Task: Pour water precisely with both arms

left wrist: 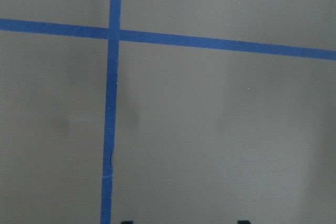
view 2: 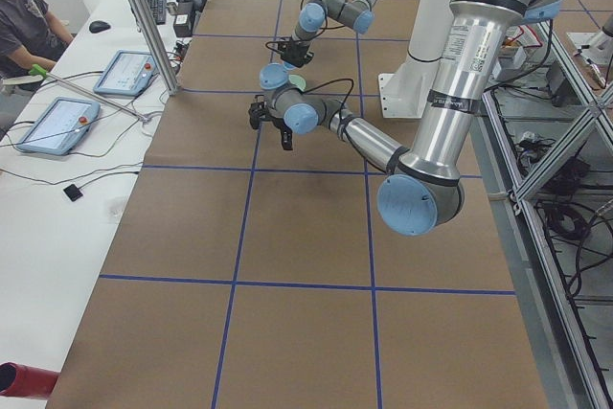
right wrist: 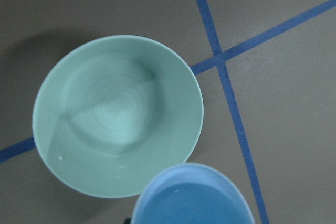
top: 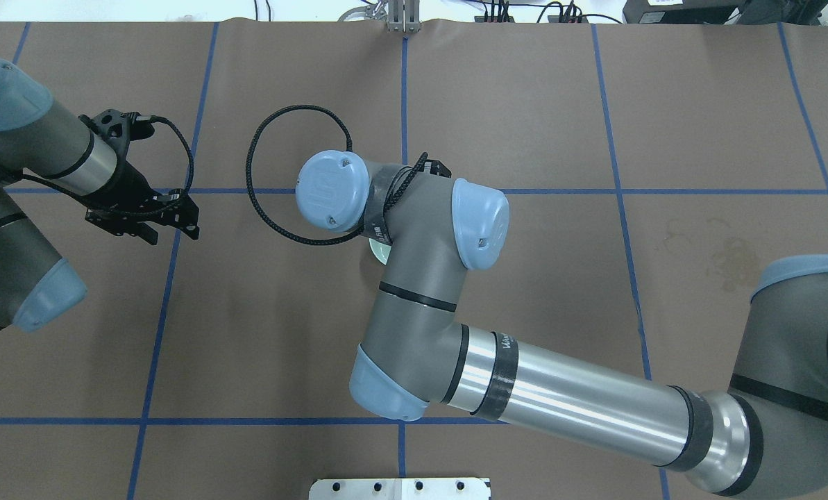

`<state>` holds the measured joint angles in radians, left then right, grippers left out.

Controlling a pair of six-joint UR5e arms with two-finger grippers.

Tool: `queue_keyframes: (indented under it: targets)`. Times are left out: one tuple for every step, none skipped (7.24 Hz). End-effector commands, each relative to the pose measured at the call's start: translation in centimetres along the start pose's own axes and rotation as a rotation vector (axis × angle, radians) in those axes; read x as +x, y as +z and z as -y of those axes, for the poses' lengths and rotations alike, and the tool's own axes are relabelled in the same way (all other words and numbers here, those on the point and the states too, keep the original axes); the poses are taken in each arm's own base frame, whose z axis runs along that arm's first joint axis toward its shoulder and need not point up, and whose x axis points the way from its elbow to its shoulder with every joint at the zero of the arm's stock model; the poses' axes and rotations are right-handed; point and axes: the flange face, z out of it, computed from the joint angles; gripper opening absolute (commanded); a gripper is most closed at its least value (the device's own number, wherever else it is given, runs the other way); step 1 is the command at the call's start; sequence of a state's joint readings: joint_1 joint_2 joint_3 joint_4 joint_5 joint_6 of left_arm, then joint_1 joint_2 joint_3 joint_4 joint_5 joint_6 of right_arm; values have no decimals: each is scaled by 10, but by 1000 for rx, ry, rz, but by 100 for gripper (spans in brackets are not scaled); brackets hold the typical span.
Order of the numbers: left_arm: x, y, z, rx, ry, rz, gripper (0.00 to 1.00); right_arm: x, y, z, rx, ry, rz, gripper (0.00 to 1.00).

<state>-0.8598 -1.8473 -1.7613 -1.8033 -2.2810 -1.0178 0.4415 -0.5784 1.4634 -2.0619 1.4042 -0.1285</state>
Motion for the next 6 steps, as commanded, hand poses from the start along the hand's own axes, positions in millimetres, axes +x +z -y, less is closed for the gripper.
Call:
queue_keyframes:
  targets:
    - [-12,3,-2,-4,9,11,73,-7,7,15,-82,-104,-29,0]
    - [-12,4,-2,-6,9,13,73,-6,8,25,-130,-151,-40,0]
    - [-14,5,-2,-8,6,15,73,-3,-5,28,-133,-191,-42,0]
    - [-17,5,-2,-9,3,18,73,-4,-3,26,-157,-210,-44,0]
    - [-17,4,-3,-8,2,17,73,-10,-1,30,-172,-228,-72,0]
    - [-21,5,-5,-10,-1,20,73,-14,5,34,-190,-243,-94,0]
